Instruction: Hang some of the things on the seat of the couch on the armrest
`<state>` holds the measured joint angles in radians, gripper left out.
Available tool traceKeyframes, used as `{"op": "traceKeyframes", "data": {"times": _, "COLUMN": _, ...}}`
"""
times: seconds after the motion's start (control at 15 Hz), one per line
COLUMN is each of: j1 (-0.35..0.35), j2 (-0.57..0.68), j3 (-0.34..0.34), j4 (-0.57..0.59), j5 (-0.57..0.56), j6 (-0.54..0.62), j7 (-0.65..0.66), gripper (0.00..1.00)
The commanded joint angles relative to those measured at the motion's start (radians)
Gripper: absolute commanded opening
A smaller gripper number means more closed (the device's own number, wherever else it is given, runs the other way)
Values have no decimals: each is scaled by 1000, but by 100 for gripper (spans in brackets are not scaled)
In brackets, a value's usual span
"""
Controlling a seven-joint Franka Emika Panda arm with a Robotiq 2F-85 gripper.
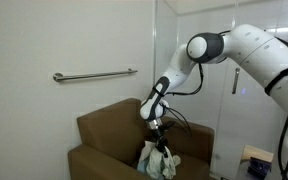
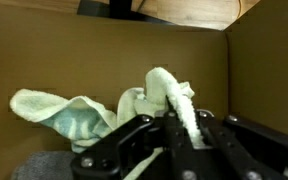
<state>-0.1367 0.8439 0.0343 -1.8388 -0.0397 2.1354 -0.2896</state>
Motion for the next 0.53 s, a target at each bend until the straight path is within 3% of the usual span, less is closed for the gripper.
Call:
{"op": "traceKeyframes", "data": {"times": 0.0, "j1": -18, "j2": -222, "j3": -13, "j4": -139, "j5": 13, "j6": -93, "j7": -5, "gripper": 4}}
{"op": "traceKeyframes", "data": {"times": 0.13, "j1": -26, "j2": -312, "j3": -32, "j4": -153, "j5": 18, "j6": -175, "j7": -5, "gripper": 4}}
{"op": "traceKeyframes", "data": {"times": 0.2, "j1": -2, "j2": -192, "j3": -29, "j4": -72, "j5": 3, "j6": -137, "j7": -2, "gripper": 8}}
{"op": "traceKeyframes", "data": {"times": 0.47, "j1": -10, "j2": -294, "j3": -44, "j4": -115, "j5": 3, "j6": -181, "j7": -2, "gripper": 8}}
